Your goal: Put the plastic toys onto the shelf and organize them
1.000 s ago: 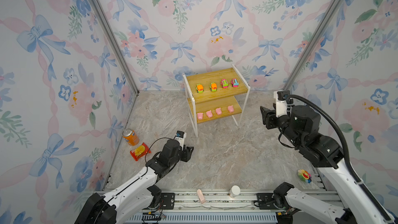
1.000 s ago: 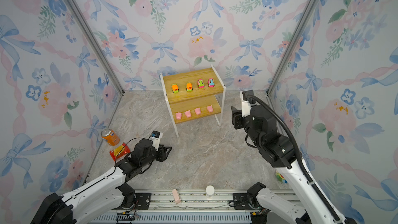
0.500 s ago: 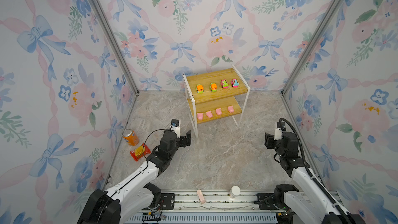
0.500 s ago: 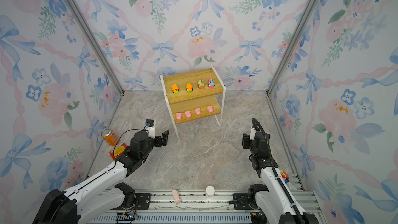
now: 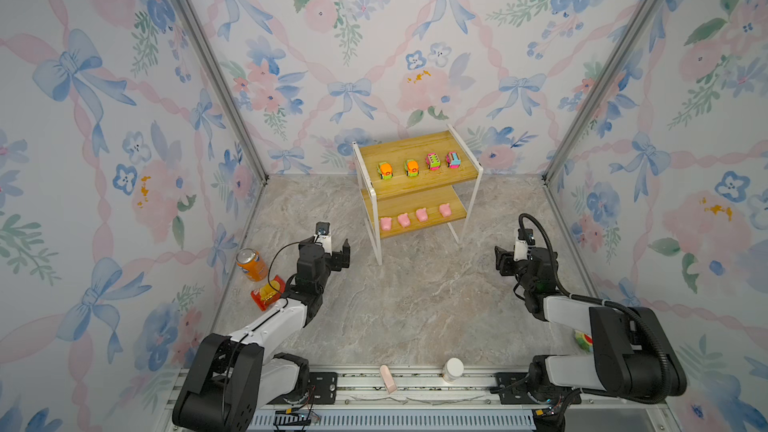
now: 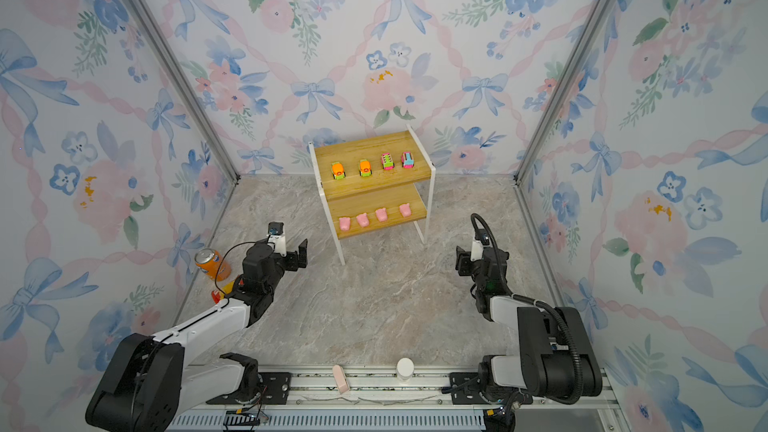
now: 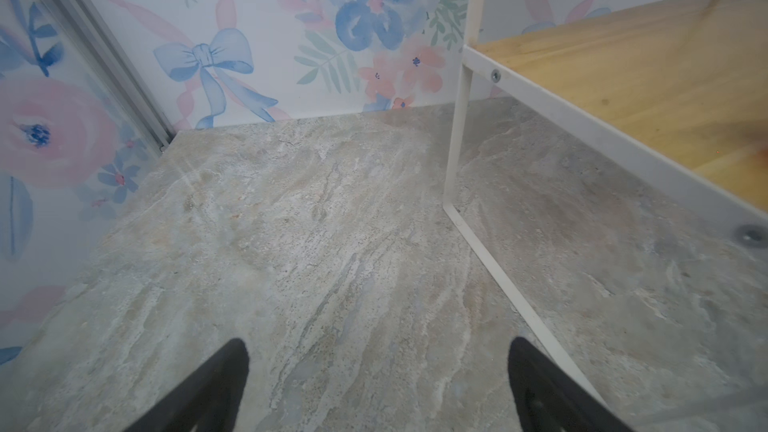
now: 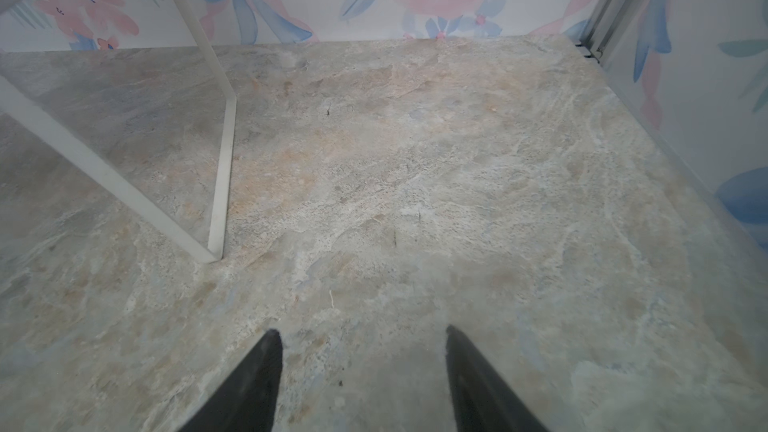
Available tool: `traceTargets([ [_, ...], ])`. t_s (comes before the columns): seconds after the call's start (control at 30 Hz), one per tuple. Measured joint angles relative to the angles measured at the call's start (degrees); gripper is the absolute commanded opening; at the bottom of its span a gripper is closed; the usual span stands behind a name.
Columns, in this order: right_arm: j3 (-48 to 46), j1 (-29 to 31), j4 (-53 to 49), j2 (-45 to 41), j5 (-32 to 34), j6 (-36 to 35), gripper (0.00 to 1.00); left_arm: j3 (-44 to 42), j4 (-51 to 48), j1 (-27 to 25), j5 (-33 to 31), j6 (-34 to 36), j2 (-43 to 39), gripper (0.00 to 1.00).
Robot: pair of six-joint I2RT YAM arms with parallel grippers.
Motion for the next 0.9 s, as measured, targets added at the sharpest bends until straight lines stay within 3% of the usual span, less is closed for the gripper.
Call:
traceTargets([
  [0.1, 0.8, 0.0, 5.3, 6.6, 0.3, -0.2, 0.66, -1.2, 4.2, 5.0, 3.1, 0.8, 2.6, 0.98],
  [0.33, 1.9, 0.0, 6.3, 7.5, 1.7, -0.2, 0.69, -3.3, 18.7, 11.6, 8.3, 0.7, 14.3, 0.98],
  [0.43, 1.9, 0.0, 6.6, 7.5, 1.8, -0.2, 0.73, -3.7, 21.5, 12.0, 9.6, 0.7, 19.0, 0.98],
  [0.6, 1.9, 0.0, 6.6, 7.5, 2.1, -0.4, 0.81, -4.8, 26.3, 12.0, 9.7, 0.7, 19.6, 0.98],
  [0.8, 1.9, 0.3, 6.6, 7.5, 2.7, -0.5, 0.83, -5.0, 29.4, 11.7, 9.4, 0.7, 19.7, 0.98],
  [0.9, 1.9, 0.6, 6.6, 7.5, 3.4, -0.8, 0.78, -5.5, 30.6, 11.8, 9.5, 0.5, 19.8, 0.98],
])
